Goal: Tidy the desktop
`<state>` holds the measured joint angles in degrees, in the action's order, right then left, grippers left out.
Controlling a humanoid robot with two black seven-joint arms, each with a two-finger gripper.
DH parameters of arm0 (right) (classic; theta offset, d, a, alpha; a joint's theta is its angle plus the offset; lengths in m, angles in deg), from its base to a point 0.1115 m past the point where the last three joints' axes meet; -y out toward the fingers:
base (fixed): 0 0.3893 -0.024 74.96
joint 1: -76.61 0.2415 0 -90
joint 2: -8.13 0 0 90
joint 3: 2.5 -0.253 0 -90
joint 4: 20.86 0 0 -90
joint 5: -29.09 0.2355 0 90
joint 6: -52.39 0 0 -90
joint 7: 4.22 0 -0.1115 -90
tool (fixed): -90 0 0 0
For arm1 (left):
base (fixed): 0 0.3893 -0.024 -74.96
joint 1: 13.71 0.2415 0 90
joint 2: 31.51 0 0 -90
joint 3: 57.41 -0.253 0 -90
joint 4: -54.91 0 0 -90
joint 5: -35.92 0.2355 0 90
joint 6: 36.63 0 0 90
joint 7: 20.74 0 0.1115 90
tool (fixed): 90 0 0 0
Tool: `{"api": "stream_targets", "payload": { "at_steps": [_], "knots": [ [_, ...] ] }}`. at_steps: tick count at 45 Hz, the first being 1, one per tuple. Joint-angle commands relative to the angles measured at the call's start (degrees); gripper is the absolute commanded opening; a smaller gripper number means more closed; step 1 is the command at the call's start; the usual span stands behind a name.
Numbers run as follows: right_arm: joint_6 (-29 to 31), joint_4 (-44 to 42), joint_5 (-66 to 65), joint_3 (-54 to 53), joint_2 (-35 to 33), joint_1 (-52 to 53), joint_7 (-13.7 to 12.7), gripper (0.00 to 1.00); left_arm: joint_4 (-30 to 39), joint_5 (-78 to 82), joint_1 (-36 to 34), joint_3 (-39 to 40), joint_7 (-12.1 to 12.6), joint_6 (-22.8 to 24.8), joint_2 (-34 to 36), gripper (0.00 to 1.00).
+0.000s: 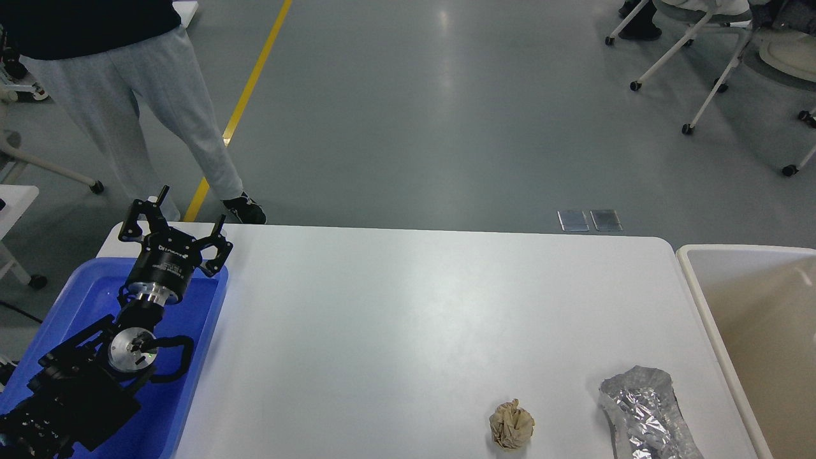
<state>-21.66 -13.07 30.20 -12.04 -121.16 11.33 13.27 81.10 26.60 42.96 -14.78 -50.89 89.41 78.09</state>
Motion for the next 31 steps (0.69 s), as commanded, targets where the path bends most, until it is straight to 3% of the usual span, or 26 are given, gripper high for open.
{"api": "stream_targets", "payload": {
  "at_steps": [1,11,29,31],
  "knots": [
    [-2.76,-11.66,2.4,-0.65,10.19,-0.73,-0.17,0.0,0.01,-0.08,0.02,0.0,0.0,0.0,0.0,1.0],
    [-6.98,-11.31,2.4,-0.83,11.33,0.33,-0.17,0.0,0.01,0.0,0.02,0.0,0.0,0.0,0.0,1.0],
    [-8.21,-11.31,2.31,-0.66,11.51,1.82,-0.17,0.0,0.01,0.0,0.02,0.0,0.0,0.0,0.0,1.0],
    [-8.21,-11.31,2.31,-0.57,11.51,1.91,-0.17,0.25,0.01,0.0,0.02,0.0,0.0,0.0,0.0,1.0]
  ]
}}
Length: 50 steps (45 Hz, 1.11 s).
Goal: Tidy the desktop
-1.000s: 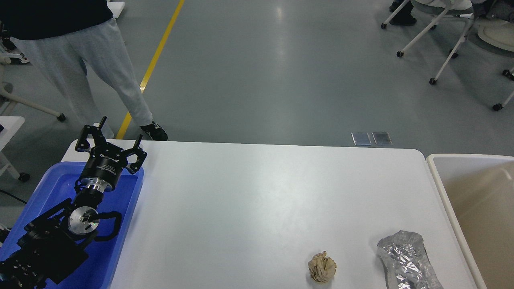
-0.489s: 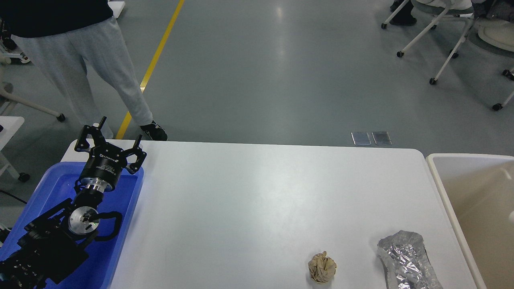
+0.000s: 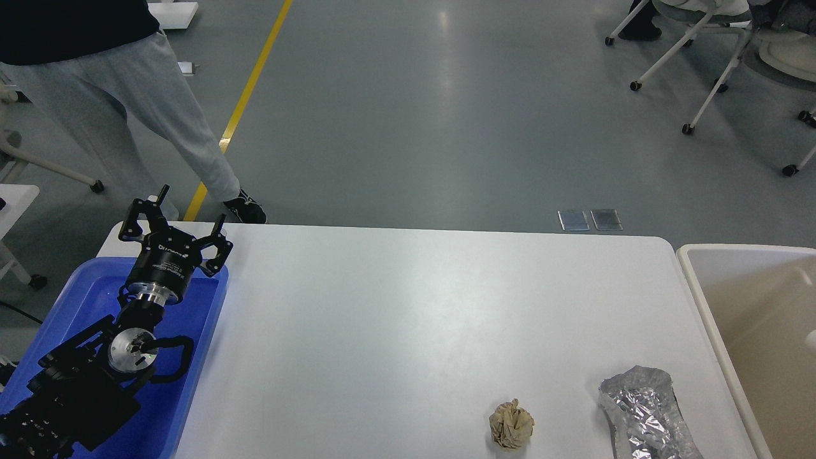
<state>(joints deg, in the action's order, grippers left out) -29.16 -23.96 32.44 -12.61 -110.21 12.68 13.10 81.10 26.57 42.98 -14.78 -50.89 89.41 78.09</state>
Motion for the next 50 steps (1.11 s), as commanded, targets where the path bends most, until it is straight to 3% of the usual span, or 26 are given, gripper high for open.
{"api": "stream_targets", "payload": {
  "at_steps": [1,5,10,36,42,50],
  "knots": [
    [-0.72,-0.42,0.07,0.0,0.57,0.56,-0.1,0.4,0.0,0.03,0.0,0.0,0.0,0.0,0.0,1.0],
    [-0.72,-0.42,0.07,0.17,0.57,0.65,-0.45,0.8,0.0,0.03,0.0,0.0,0.0,0.0,0.0,1.0],
    [-0.63,-0.42,0.07,0.18,0.65,0.73,-0.45,0.99,0.0,0.03,-0.09,0.0,0.0,0.0,0.0,1.0],
    [-0.19,-0.51,0.16,-2.81,-0.31,3.89,0.17,0.99,0.0,-0.06,0.0,0.0,0.0,0.0,0.0,1.0],
    [0.25,3.88,-0.28,-7.9,-4.88,4.34,0.25,0.99,0.0,-0.06,-0.09,0.0,0.0,0.0,0.0,1.0],
    [-0.37,17.93,-1.85,-18.79,-10.59,3.55,1.83,0.99,0.0,-0.06,-0.09,0.0,0.0,0.0,0.0,1.0]
  ]
}}
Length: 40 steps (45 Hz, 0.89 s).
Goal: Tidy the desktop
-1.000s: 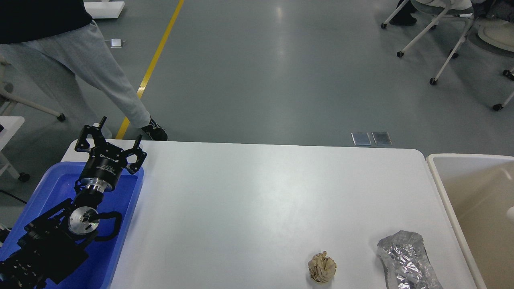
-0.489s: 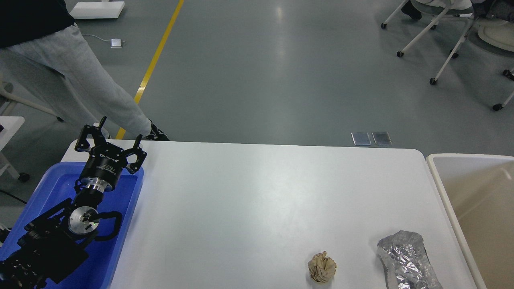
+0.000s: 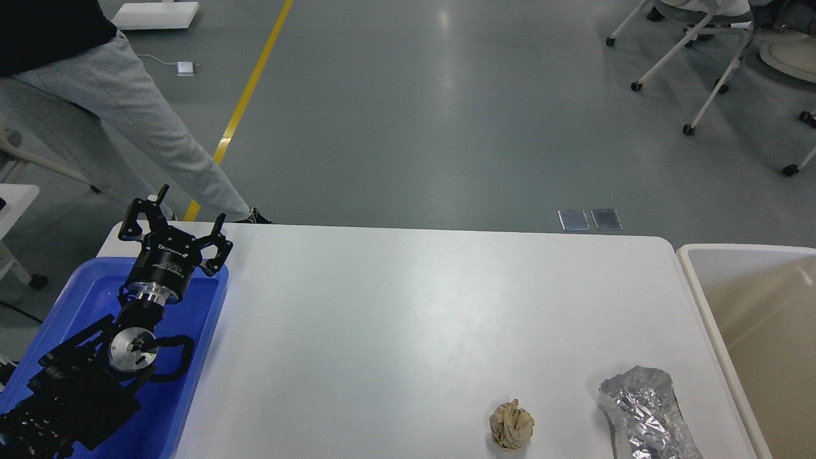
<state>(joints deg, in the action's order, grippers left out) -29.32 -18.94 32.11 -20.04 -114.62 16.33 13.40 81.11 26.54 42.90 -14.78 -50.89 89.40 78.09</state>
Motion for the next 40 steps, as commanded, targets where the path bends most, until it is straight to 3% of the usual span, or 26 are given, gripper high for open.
{"api": "stream_targets", "payload": {
  "at_steps": [1,13,26,40],
  "knots": [
    [-0.2,15.11,-2.58,-13.11,-7.06,-0.27,2.06,0.99,0.0,-0.02,0.0,0.0,0.0,0.0,0.0,1.0],
    [-0.29,37.35,-17.52,-39.57,-8.57,-10.02,2.86,0.99,0.0,-0.02,0.08,0.0,0.0,0.0,0.0,1.0],
    [-2.13,62.31,-31.4,-59.18,1.89,-22.06,2.77,0.99,0.0,-0.02,0.0,0.0,0.0,0.0,0.0,1.0],
    [-2.58,63.03,-33.17,-59.98,7.34,-21.37,2.77,0.99,0.0,-0.02,0.0,0.0,0.0,0.0,0.0,1.0]
  ]
}}
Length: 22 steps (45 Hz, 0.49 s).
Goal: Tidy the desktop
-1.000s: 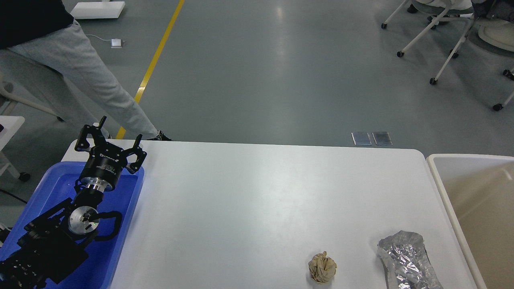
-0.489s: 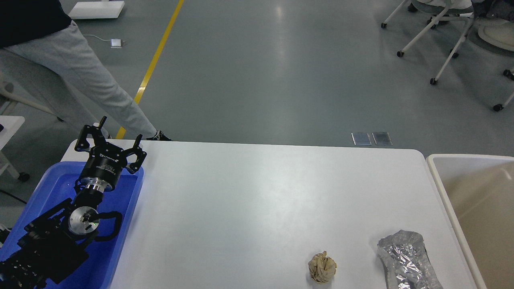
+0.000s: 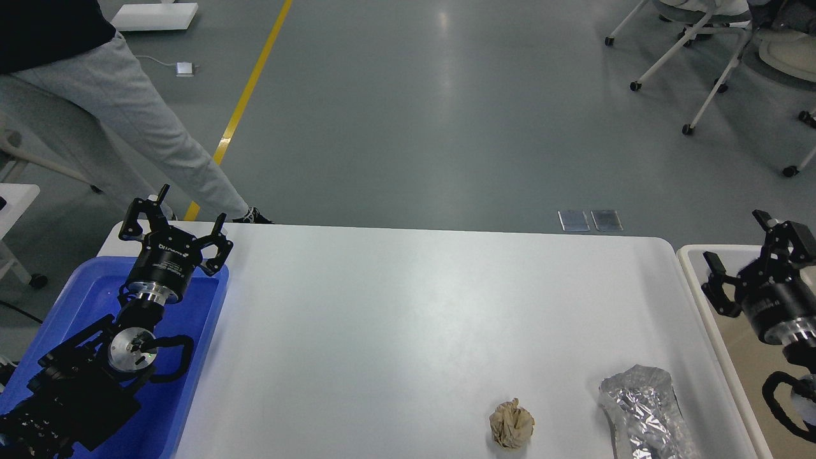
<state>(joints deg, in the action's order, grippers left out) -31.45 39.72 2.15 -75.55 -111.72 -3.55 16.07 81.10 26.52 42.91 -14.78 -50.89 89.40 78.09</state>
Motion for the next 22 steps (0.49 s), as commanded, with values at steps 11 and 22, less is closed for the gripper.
{"api": "stream_targets", "payload": {
  "at_steps": [11,22],
  "knots": [
    [-0.71,-0.73,-3.12,-3.76,8.05,2.82,0.1,0.99,0.0,0.0,0.07,0.0,0.0,0.01,0.0,1.0],
    [-0.8,-2.22,-2.59,-3.67,12.97,5.63,0.1,0.99,0.0,0.0,0.07,0.0,0.0,0.01,0.0,1.0]
  ]
}}
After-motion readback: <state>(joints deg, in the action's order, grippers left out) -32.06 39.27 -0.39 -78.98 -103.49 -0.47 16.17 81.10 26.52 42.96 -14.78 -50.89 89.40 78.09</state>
